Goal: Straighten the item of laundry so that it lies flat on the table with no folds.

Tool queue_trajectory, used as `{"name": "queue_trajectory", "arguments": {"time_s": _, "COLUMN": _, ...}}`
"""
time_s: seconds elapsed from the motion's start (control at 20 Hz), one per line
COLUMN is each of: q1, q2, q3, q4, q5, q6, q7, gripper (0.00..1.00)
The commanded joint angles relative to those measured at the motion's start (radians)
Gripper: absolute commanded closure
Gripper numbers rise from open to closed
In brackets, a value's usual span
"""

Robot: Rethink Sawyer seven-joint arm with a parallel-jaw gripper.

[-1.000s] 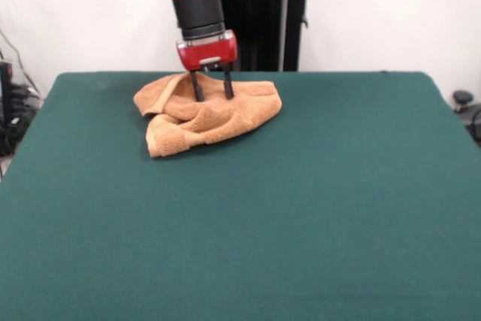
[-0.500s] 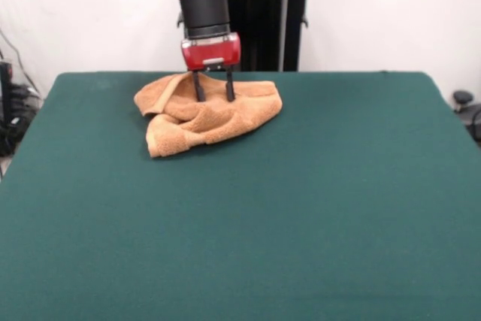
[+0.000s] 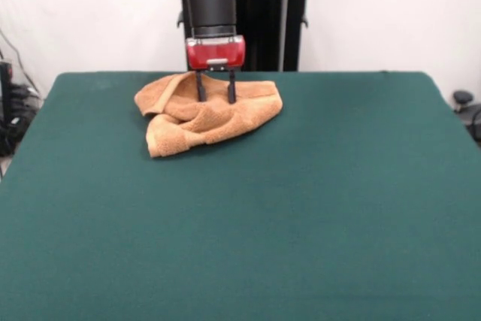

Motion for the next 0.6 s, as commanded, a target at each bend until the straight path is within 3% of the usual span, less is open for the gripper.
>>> {"name": "queue_trajectory", "arguments": {"time_s": 0.05, "q1": 0.072, "q2": 0.187, "q3": 0.021, "q4": -0.042, "q5": 0.133, "q6": 0.258, "q7": 0.197, "gripper": 0.0}}
{"name": "queue_trajectory", "arguments": {"time_s": 0.4, "q1": 0.079, "q2": 0.169, "q3": 0.003, "q4": -0.017, "q5": 0.159, "q6": 0.265, "q7": 0.191, "gripper": 0.0}}
{"name": "queue_trajectory", "arguments": {"time_s": 0.6, "q1": 0.122, "q2": 0.101, "q3": 0.01, "q4": 0.015, "q5": 0.21, "q6": 0.298, "q7": 0.191, "gripper": 0.0}}
